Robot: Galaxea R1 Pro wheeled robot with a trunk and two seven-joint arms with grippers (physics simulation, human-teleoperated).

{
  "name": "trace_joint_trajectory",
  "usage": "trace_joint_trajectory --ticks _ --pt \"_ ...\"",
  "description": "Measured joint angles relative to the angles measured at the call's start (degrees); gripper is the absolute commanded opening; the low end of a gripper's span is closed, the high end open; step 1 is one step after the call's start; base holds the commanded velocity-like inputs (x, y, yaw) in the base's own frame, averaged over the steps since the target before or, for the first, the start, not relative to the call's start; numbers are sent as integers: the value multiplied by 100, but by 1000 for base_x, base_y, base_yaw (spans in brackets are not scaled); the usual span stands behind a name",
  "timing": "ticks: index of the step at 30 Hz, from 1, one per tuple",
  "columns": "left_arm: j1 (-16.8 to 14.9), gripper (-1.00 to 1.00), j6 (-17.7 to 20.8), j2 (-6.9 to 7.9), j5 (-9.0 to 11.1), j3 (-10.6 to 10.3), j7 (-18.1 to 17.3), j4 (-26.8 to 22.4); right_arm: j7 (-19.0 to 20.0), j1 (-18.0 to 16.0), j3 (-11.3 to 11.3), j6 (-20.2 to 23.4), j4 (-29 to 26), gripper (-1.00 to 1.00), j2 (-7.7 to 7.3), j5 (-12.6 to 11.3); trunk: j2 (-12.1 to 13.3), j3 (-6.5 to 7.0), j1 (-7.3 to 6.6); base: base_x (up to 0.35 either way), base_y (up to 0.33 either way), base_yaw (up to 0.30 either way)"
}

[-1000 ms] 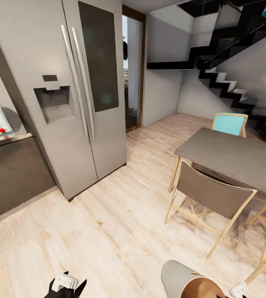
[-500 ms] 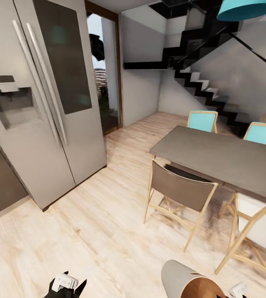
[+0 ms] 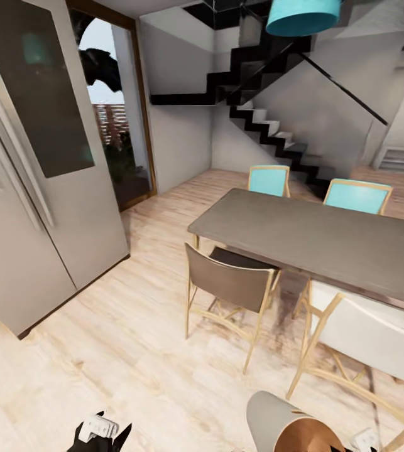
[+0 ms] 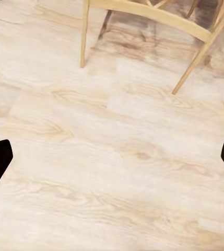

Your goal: Put the three can of soda from the living room inside the tash can in the kitchen.

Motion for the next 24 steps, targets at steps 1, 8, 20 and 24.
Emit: trace_joint_trajectory --ticks 1,8,20,24 --pt "0 100 0 0 0 0 0 0 0 0 -5 1 0 -100 0 -1 0 0 0 0 -290 -247" --pt "1 100 0 0 0 0 -2 1 -5 0 -15 1 -1 -100 0 -1 0 0 0 0 -290 -247" --pt "0 100 -2 0 0 -3 0 1 -31 0 -15 9 -1 -100 0 -2 0 0 0 0 -290 -247" --pt "1 100 0 0 0 -3 0 0 -35 0 -18 14 1 -100 0 2 0 0 0 0 -290 -190"
